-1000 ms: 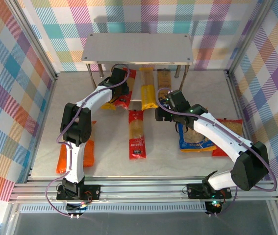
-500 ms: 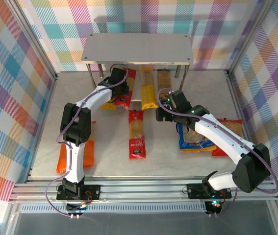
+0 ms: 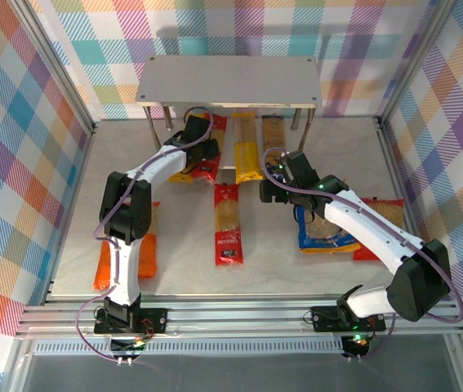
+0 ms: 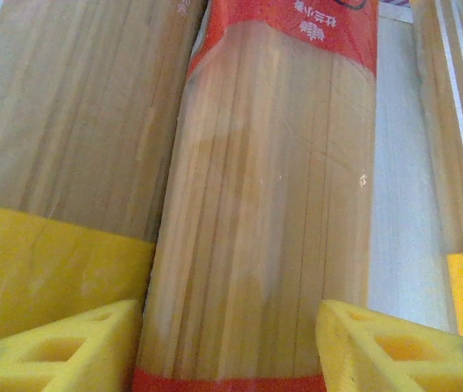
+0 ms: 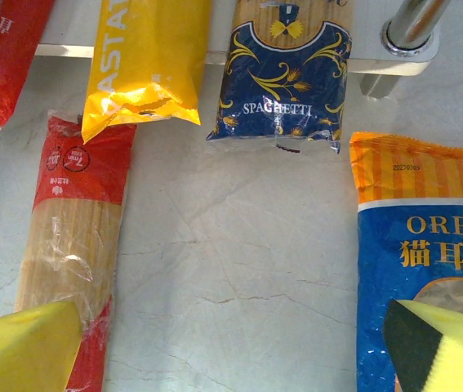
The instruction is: Place and organize the pasta boxes and bags onto the shelf
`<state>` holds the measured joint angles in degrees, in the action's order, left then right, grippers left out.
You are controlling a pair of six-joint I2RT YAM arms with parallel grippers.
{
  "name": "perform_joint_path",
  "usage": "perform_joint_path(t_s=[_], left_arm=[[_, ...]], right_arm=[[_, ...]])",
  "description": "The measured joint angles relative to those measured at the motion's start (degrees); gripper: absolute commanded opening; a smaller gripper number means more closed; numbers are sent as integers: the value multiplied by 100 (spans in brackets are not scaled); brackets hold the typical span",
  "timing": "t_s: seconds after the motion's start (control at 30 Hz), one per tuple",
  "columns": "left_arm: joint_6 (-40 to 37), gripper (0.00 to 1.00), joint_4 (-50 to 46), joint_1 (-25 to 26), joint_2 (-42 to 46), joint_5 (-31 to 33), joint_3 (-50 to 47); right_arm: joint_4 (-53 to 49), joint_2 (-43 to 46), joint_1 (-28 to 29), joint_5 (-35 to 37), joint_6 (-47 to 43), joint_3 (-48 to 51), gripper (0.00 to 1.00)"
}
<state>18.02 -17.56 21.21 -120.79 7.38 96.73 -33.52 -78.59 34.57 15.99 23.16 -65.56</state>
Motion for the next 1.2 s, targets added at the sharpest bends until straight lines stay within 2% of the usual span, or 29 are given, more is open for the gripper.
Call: perform_joint_path(t_s=[0.23, 0.5, 0.67, 1.0, 1.2], left_arm=[[-356, 59, 181, 83, 1036, 402, -997], [-656, 65, 415, 540, 2966, 1266, -2297], [-549, 68, 133, 483, 3663, 1733, -2894], [-85, 69, -376, 297, 4500, 1631, -4168], [15, 69, -470, 297, 4962, 1563, -4380]], right_arm=[[0, 0, 0, -31, 0, 0, 95], [-2, 0, 55, -461, 79, 39, 95], [-2, -221, 518, -776, 299, 114, 96], [48, -1692, 1545, -1117, 850, -90, 100], [111, -2400, 1755, -1119, 1051, -713, 99]])
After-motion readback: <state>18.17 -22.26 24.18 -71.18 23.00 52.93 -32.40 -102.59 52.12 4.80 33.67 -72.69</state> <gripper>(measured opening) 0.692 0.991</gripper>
